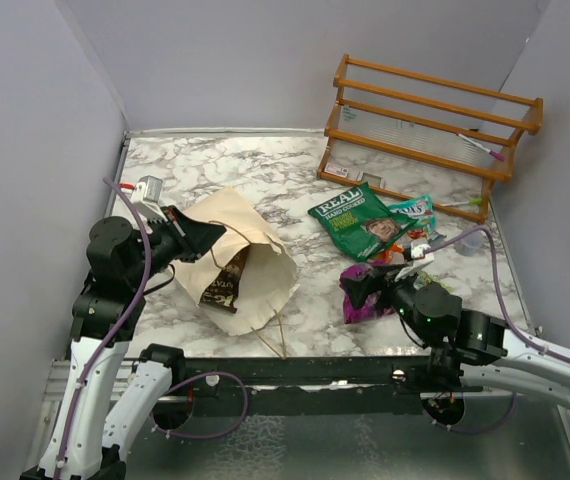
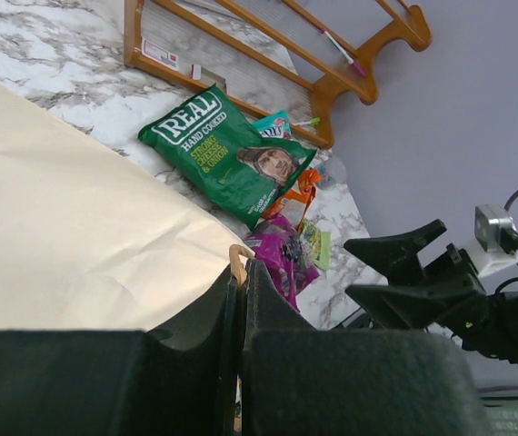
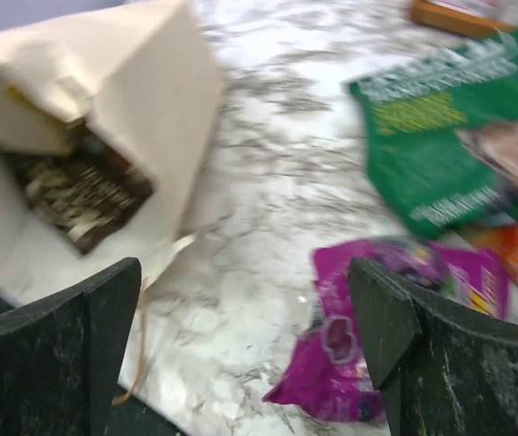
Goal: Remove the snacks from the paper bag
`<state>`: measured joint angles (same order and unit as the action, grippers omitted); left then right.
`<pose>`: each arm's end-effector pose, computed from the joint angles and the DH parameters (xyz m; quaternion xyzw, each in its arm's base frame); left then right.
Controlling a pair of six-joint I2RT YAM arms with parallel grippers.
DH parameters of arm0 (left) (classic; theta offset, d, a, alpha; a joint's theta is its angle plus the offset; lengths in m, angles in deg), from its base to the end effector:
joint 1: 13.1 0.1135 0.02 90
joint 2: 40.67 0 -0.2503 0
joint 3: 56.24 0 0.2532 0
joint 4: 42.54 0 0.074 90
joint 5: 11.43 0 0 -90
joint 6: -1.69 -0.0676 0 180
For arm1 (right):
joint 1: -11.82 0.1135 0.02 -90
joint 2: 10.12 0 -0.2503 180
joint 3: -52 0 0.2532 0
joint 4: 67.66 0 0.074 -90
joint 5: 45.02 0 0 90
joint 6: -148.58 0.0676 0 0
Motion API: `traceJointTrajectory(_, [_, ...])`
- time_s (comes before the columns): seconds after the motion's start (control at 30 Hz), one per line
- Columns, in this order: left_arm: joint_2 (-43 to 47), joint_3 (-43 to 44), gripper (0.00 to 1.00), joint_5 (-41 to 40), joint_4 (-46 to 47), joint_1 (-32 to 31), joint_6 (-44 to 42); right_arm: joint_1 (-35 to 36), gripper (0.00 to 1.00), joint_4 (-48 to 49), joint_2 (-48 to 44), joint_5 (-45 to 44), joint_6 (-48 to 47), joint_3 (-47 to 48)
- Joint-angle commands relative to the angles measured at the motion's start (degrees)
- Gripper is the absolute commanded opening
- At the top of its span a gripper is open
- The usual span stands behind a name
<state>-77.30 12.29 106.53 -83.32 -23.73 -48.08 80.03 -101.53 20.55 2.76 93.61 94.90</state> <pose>0.1575 -0.0618 0.3760 -0.0364 0.7529 -0.4367 0.4910 0.1044 0.1387 0.2491 -0.0264 0.7974 0.2259 0.5590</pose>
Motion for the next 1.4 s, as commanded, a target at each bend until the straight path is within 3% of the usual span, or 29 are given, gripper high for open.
traceJointTrajectory(0.0, [1.09,-0.4,0.0,0.02,1.58,0.0,0.42,0.06,0.96,20.58,-3.08,31.58,-30.13,-3.17])
traceJointTrajectory(0.13, [1.07,-0.47,0.0,-0.11,1.16,0.0,0.15,0.04,0.93,27.68,4.64,54.44,-37.73,-2.09])
traceJointTrajectory(0.2, [1.15,-0.34,0.0,-0.16,1.31,0.0,0.43,0.0,0.92,30.59,12.03,58.1,-38.39,-0.76])
traceJointTrajectory(0.33, [0.54,0.28,0.0,0.08,0.63,0.0,0.52,2.86,0.9,37.8,24.26,54.26,-40.26,0.69])
traceJointTrajectory(0.47, [0.35,0.66,0.0,0.1,0.54,0.0,0.43,6.76,0.84,44.6,34.95,44.21,-44.7,3.62])
traceJointTrajectory(0.63, [-0.36,0.6,0.0,0.54,0.95,0.0,0.49,9.56,0.87,55.71,47.6,38.92,-54.31,4.64])
traceJointTrajectory(0.8, [-0.95,0.86,0.0,0.56,0.83,0.0,-0.06,9.67,0.9,56.14,56.53,36.88,-57.26,10.25])
traceJointTrajectory(0.93, [-1.06,0.82,0.0,0.83,1.02,0.0,0.04,9.69,0.75,63.35,60.59,32.32,-59.23,10.78])
traceJointTrajectory(1.07, [-0.65,0.86,0.0,0.83,0.72,0.0,-0.18,9.69,0.69,67.27,64.1,35.89,-63.65,10.48])
traceJointTrajectory(1.23, [-0.48,0.98,0.0,1.01,0.77,0.0,-0.06,9.67,0.68,71.38,68.32,43.62,-65.91,10.36])
traceJointTrajectory(1.37, [-0.57,1.31,0.0,1.3,0.73,0.0,-0.06,9.72,0.67,73.1,72.36,42.92,-66.53,13.11])
